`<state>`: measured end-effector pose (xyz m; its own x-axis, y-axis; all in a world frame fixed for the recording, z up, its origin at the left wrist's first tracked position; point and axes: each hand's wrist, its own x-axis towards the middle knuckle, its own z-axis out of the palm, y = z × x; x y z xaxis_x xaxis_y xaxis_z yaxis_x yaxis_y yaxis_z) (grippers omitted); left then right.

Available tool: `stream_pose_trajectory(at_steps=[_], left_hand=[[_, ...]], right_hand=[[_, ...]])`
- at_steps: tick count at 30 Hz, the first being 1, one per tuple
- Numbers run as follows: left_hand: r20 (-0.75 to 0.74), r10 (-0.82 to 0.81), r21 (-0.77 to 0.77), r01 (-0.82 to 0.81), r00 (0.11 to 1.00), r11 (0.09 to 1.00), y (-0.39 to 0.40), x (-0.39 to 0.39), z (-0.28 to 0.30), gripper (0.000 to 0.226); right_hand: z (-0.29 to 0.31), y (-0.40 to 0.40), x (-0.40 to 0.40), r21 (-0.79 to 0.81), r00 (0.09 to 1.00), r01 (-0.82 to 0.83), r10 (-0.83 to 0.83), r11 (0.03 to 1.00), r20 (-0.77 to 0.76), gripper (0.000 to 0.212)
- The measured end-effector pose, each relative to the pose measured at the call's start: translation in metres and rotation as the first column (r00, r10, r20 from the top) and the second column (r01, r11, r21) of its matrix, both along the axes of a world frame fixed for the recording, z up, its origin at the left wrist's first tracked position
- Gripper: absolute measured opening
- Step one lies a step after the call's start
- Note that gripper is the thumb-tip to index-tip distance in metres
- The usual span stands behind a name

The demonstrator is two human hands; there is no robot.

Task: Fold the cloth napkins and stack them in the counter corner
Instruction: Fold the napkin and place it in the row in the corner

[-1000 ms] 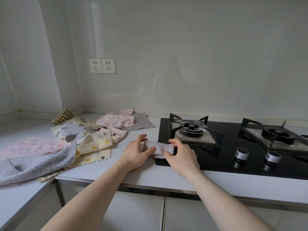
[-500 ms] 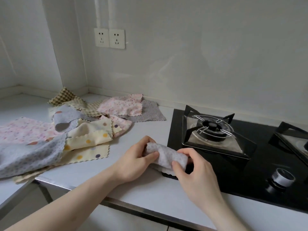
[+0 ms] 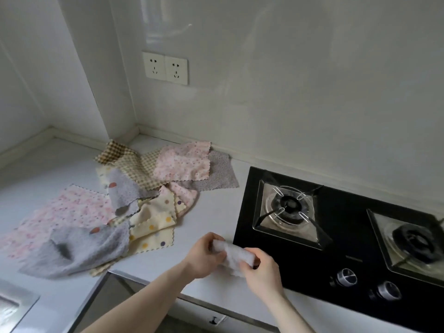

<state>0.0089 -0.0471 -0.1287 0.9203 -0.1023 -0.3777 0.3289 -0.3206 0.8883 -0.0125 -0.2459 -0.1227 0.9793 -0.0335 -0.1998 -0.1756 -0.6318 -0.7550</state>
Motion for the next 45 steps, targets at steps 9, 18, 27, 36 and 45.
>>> stream_pose_trajectory(at_steps=[9,18,27,36,45], left_hand=[[-0.057,-0.022,-0.235,0.008,0.998,0.972,-0.018,-0.060,0.130,0.044],[0.037,-0.491,-0.049,0.493,0.870,0.869,-0.074,-0.051,0.219,0.032],[0.230,-0.660,0.118,0.652,0.716,0.749,-0.191,-0.045,0.262,0.026],[0.245,-0.693,0.086,0.696,0.679,0.713,-0.393,-0.097,0.291,0.017],[0.193,-0.662,0.276,0.607,0.724,0.745,-0.528,-0.111,0.292,0.036]], right_hand=[[0.142,-0.027,-0.072,0.165,0.980,0.192,-0.178,0.968,-0.092,0.015],[0.220,-0.082,-0.113,0.240,0.951,0.293,-0.308,0.926,0.024,0.029],[0.242,-0.193,-0.147,0.274,0.889,0.420,-0.452,0.865,0.065,0.028],[0.258,-0.380,-0.229,0.249,0.812,0.561,-0.584,0.790,0.023,0.027],[0.274,-0.515,-0.252,0.221,0.835,0.538,-0.551,0.814,-0.003,0.008]])
